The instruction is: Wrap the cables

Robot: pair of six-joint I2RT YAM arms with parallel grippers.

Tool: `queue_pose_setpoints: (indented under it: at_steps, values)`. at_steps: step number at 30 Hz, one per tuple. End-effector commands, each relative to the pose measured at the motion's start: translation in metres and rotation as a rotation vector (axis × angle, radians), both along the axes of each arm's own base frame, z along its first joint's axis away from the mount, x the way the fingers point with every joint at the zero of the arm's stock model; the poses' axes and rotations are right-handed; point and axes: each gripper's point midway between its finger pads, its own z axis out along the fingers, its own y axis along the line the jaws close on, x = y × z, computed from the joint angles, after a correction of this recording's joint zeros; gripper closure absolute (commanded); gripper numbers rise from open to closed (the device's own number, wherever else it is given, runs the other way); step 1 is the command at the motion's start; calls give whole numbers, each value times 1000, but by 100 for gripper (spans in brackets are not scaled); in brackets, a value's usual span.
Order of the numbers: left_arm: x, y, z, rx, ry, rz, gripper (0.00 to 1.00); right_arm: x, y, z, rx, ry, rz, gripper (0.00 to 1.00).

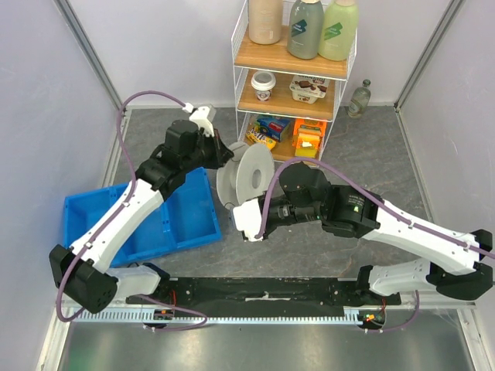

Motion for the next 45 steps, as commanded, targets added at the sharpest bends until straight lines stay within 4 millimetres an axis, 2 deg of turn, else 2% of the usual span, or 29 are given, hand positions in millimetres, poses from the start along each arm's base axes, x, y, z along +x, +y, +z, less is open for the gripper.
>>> queue_pose_setpoints:
  at_steps: [1, 7, 12, 16, 20, 25, 31, 40, 44, 45]
  values:
    - [-17, -22, 45, -12, -223, -200, 98, 15, 6, 33, 81, -69, -68, 100]
    - [-57, -30, 32, -12, -287, -403, 99, 32, 0, 52, 117, -117, -159, 100]
    - [-89, -32, 23, 2, -326, -559, 98, 54, -15, 67, 138, -175, -256, 100]
    - [-108, -33, 11, 21, -323, -664, 98, 69, -25, 76, 147, -205, -317, 100]
    - [-119, -28, 11, 27, -351, -690, 98, 86, -41, 77, 141, -228, -385, 100]
    - [-137, -28, 20, -45, -362, -721, 98, 120, -75, 65, 109, -241, -490, 100]
    - [-137, -19, 29, -110, -325, -697, 98, 148, -119, 43, 40, -260, -588, 100]
    - [-134, -16, 78, -294, -314, -662, 98, 158, -155, -7, -37, -192, -654, 100]
    - [-122, -7, 99, -405, -269, -614, 98, 159, -164, -29, -61, -149, -661, 100]
    - [-114, -4, 105, -437, -258, -589, 98, 158, -165, -32, -63, -143, -655, 100]
